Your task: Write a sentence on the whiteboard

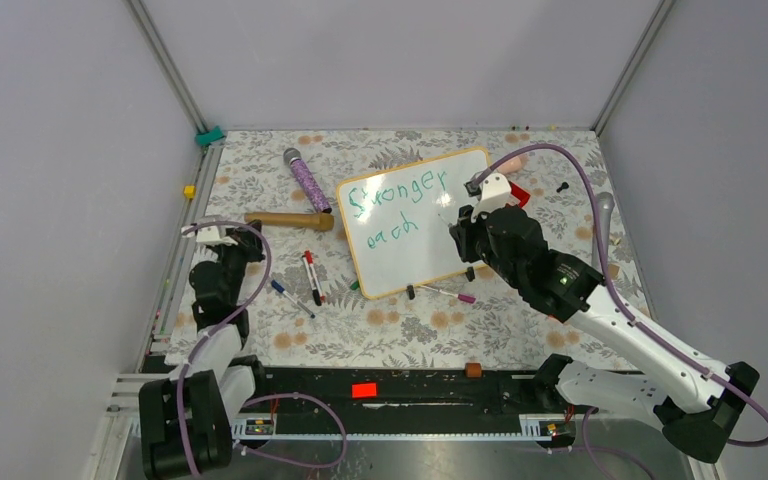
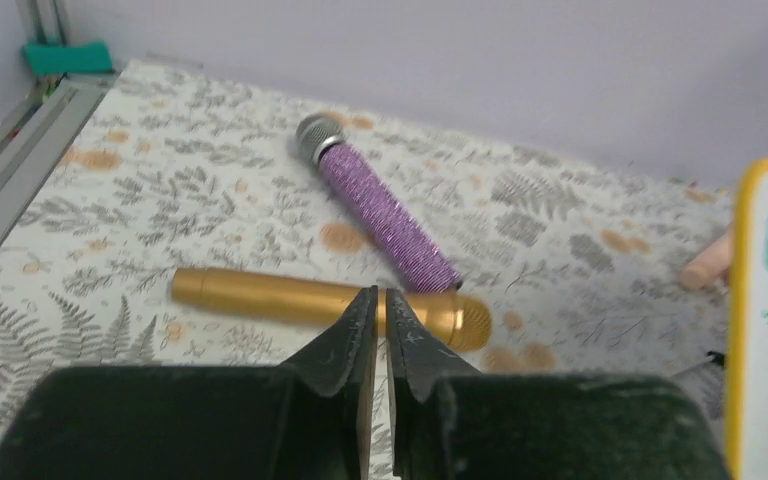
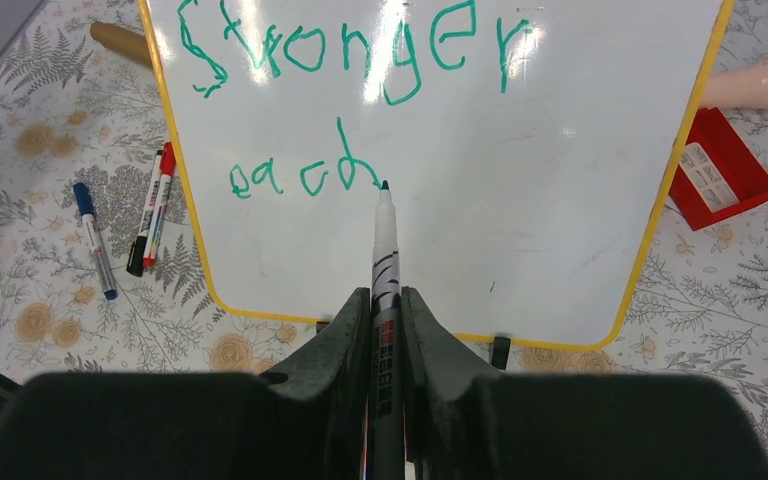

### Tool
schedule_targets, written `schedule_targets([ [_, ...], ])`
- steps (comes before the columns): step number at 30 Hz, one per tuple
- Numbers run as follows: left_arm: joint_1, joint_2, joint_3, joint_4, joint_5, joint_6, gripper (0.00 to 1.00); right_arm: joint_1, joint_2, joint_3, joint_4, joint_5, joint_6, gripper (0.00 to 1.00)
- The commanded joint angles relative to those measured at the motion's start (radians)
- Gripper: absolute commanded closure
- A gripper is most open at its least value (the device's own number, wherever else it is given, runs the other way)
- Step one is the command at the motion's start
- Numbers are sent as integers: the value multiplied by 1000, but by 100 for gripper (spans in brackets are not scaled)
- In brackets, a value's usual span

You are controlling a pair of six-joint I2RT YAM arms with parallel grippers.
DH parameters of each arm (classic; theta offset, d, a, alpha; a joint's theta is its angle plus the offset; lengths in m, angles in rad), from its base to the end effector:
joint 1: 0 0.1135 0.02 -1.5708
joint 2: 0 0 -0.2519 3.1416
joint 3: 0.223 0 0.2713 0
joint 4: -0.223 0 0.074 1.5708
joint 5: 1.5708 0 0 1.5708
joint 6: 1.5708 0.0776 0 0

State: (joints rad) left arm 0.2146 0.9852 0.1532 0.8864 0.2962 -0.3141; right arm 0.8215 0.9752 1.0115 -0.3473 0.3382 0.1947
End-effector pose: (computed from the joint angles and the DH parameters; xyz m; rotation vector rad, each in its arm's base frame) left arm 0.2504 0.0314 0.1763 -0.1647 1.5175 -0.3039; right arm 0.2103 0.1882 0.3465 -0.3545 1.8477 0.3836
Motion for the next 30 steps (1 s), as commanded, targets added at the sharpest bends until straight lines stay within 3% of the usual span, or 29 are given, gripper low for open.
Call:
schedule_targets([
  [1,-19,-93,18,31,-10,-70,90,-6,-15,-10,37,26,-16,100],
  [3,-54,-163,-2,49,-56,-109,85,-5,-16,-20,44,53,-16,100],
  [5,-79,-189,-51,189,-156,-209,76,-6,-17,-19,45,71,-18,100],
  [6,-80,-175,-80,283,-244,-295,57,-5,-19,-18,44,71,-18,100],
  [7,-78,-151,-106,345,-343,-411,45,-6,-23,-15,44,69,-18,100],
  [9,-48,-85,-125,396,-433,-599,36,-5,-26,-6,42,53,-18,100],
  [10,-9,-49,-120,424,-352,-644,31,-5,-27,-4,42,45,-18,100],
  [12,24,52,-58,525,-75,-594,38,-5,-23,-2,41,37,-22,100],
  [13,23,94,-5,520,22,-607,54,-5,-20,-1,42,38,-21,100],
  [14,18,130,56,478,106,-631,92,-6,-14,-1,42,36,-23,100],
  [15,3,156,106,448,166,-649,100,-5,-8,0,41,35,-23,100],
  [17,-42,139,148,353,173,-609,100,-5,-4,1,43,28,-22,100],
  [21,-178,-77,134,104,80,-359,100,-6,4,0,52,18,-20,100],
  [23,-208,-135,180,-46,100,-318,100,-5,9,1,53,11,-18,100],
  [25,-230,-153,155,31,124,-379,100,-5,10,-4,57,7,-17,100],
  [30,-293,-171,136,6,88,-443,100,-6,2,-11,59,5,-14,100],
])
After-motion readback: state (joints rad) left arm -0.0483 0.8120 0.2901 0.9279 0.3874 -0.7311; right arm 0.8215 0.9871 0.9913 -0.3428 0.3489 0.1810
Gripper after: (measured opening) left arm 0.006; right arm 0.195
